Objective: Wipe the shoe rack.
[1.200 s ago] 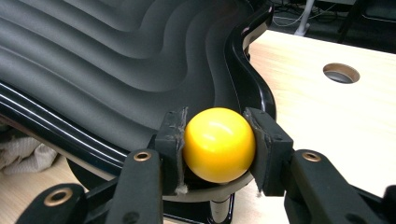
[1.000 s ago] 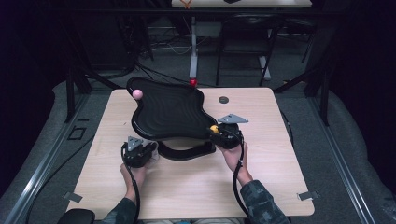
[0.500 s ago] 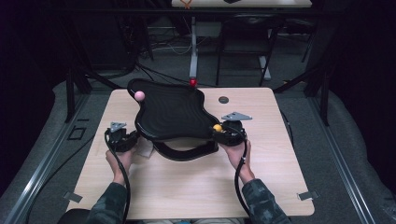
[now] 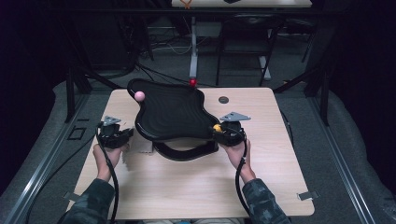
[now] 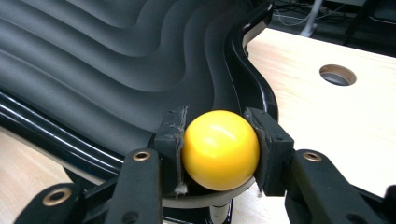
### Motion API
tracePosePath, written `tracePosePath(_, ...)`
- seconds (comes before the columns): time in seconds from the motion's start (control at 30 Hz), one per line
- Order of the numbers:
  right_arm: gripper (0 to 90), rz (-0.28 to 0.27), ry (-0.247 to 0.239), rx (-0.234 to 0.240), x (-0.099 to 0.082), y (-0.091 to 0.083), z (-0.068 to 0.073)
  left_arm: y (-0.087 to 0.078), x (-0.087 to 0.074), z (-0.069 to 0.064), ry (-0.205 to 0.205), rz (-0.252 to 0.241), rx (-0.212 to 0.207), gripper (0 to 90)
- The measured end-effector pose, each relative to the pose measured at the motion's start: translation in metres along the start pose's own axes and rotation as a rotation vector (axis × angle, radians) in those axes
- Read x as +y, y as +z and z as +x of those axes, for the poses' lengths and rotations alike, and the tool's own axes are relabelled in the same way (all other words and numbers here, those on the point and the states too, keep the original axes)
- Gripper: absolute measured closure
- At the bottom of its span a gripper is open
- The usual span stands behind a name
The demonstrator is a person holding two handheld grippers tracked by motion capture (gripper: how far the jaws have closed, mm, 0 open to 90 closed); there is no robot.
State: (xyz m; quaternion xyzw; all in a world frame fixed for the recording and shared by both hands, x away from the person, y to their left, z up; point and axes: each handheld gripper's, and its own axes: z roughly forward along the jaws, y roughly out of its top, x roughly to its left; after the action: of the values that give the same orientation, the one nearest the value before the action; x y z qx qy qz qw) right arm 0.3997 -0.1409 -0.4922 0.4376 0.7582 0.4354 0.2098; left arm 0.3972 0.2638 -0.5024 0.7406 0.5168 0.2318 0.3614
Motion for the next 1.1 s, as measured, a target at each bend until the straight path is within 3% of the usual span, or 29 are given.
tracePosePath(0.2, 59.8, 0.004, -0.017, 0.023, 0.000, -0.001, -0.004, -0.017, -0.008, 0.014, 0.008, -0.001, 0.002, 82.9)
tracePosePath(0.33, 59.8, 0.012, -0.031, 0.043, -0.001, -0.004, -0.007, -0.028, 0.000, 0.020, 0.001, -0.046, 0.001, 82.9)
tracePosePath(0.5, 59.8, 0.025, -0.047, 0.074, -0.001, -0.007, -0.011, -0.036, 0.008, 0.019, -0.001, -0.088, -0.009, 82.8)
tracePosePath(0.73, 59.8, 0.048, -0.069, 0.097, 0.001, -0.009, -0.016, -0.034, 0.010, 0.012, 0.029, -0.064, -0.013, 82.8)
tracePosePath(1.1, 59.7, 0.106, -0.107, 0.138, 0.004, -0.015, -0.023, -0.039, 0.013, 0.019, 0.016, -0.047, -0.024, 82.8)
